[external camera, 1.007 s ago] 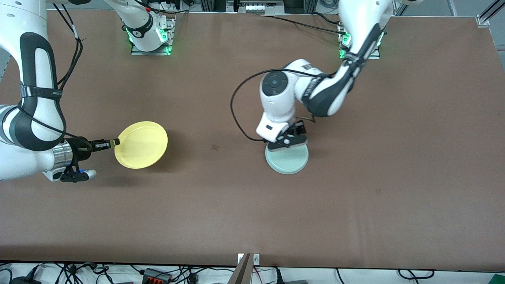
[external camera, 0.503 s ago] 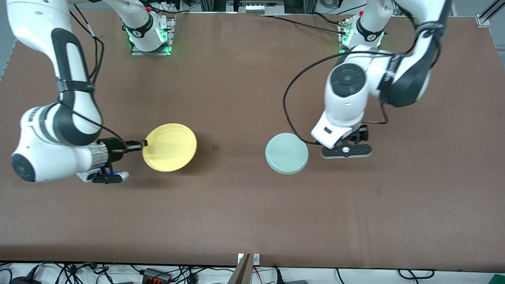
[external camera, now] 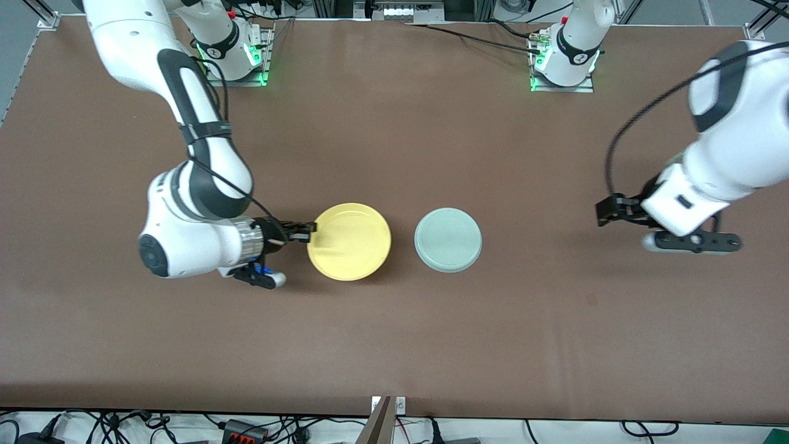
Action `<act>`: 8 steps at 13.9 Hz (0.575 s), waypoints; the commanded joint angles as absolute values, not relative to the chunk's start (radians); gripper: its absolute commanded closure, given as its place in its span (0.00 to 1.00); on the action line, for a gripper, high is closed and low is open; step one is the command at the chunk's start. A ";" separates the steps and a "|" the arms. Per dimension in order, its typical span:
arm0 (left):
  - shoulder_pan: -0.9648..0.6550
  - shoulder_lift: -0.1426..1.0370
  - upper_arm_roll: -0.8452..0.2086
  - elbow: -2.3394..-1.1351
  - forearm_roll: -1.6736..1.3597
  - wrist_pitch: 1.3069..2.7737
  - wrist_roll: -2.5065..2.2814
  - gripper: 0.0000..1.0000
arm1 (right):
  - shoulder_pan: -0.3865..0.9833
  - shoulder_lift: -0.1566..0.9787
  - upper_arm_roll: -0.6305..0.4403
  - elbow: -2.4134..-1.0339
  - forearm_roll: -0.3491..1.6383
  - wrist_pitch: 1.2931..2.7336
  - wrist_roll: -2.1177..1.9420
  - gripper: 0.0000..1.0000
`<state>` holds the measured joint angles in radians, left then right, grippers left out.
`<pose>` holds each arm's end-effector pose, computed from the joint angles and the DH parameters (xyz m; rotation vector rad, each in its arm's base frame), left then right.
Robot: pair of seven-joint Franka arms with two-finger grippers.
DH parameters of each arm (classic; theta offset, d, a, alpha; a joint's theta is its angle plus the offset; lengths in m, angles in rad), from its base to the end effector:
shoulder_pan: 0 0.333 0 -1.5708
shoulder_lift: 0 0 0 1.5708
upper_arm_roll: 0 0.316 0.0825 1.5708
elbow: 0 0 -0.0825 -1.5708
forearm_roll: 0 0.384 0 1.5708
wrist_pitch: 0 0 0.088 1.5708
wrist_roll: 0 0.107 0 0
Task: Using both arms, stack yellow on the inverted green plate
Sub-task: 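Open the left gripper and withdraw it while the right gripper lifts the yellow plate, then carry the yellow plate with the right gripper over the green plate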
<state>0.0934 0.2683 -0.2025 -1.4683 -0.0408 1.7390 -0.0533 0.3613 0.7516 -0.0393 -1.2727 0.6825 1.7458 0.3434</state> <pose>0.6403 -0.0587 0.5304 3.0470 -0.0638 0.0003 0.6636 0.2885 0.3033 -2.5565 0.3007 0.6093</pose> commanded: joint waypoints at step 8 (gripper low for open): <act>-0.011 0.017 -0.014 -1.649 0.003 1.663 0.042 0.00 | 0.607 0.908 -0.045 -1.229 0.799 2.098 0.563 1.00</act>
